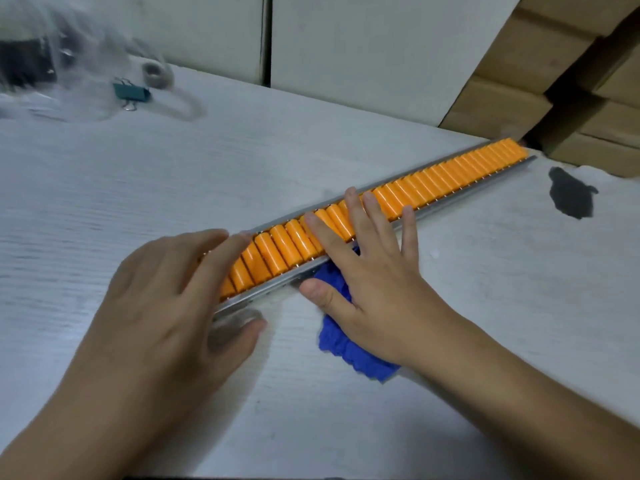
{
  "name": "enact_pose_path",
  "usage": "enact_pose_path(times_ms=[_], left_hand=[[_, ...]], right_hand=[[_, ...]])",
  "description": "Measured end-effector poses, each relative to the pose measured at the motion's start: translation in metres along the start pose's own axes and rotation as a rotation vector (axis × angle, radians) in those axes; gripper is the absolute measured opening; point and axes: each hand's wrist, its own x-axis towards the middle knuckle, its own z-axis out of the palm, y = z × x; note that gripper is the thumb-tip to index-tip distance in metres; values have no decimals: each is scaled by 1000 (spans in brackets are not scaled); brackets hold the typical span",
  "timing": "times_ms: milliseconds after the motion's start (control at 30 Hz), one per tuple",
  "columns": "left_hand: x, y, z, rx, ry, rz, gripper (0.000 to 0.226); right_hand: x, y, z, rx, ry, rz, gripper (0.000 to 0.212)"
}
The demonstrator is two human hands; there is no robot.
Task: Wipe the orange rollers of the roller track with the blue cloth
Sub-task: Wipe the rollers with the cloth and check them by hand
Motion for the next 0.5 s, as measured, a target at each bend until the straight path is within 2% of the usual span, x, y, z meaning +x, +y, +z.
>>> enact_pose_path(times_ms=[267, 367, 500], left_hand=[[61, 25, 2, 259, -181, 180, 78], [72, 26, 7, 264, -216, 205, 71], [70, 22, 9, 211, -236, 191, 78]], right_hand=[[1, 23, -6, -7, 3, 35, 70], [1, 31, -7, -17, 18, 52, 70], [2, 42, -6, -19, 23, 77, 70]])
